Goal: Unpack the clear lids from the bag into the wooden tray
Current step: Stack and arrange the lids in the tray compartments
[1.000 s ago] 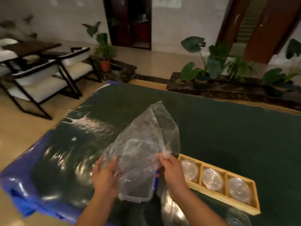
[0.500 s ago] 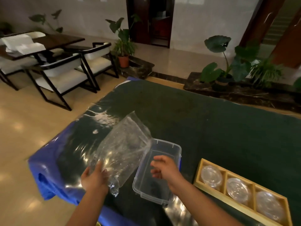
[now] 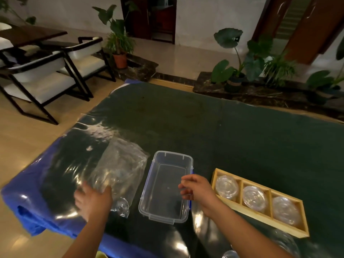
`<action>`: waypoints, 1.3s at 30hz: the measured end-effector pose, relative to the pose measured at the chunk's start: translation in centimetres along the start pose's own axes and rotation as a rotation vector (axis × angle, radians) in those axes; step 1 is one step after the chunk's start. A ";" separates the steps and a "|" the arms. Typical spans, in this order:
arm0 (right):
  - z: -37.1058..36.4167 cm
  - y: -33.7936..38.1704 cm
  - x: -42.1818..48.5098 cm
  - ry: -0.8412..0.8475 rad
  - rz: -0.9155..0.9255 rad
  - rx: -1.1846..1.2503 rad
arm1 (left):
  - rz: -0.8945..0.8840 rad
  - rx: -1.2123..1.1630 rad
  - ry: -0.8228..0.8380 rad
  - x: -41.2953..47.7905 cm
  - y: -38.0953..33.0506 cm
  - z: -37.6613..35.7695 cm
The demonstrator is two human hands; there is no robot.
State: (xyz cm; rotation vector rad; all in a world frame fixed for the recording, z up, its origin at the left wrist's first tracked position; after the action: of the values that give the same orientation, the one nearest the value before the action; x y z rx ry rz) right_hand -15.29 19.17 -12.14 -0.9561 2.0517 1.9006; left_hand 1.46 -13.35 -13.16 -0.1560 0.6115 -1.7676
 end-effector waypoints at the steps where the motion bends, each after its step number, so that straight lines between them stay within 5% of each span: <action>1: 0.3 0.1 0.0 -0.004 0.002 0.007 | -0.122 0.061 -0.016 -0.5 -1.5 0.0; 7: 1.7 0.7 -0.8 -0.005 0.020 0.022 | -0.535 0.178 0.003 -5.2 -8.9 -0.5; 14: 4.6 2.7 -3.1 -0.059 0.119 -0.026 | -0.798 0.275 0.045 -9.7 -13.0 -2.0; 25: 11.0 3.0 -7.1 -0.167 0.198 0.078 | -1.000 0.286 0.124 -17.1 -16.9 -6.5; 39: 24.3 -3.5 -15.6 -0.451 0.181 0.268 | -1.236 0.342 0.495 -30.9 -14.5 -15.4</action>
State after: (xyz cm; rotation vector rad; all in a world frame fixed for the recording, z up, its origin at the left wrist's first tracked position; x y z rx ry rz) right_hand -8.10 47.34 -10.53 -0.2575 2.0856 1.6641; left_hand -8.40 22.75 -12.87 0.2072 0.5753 -3.1347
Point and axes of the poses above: each hand's wrist, its own x-axis towards the middle knuckle, its own z-axis out of the back of the hand, y = z × x, the point moved 8 cm from there along x, towards the middle knuckle, and after that the axes turned 12 degrees about x, right-handed, at the moved point
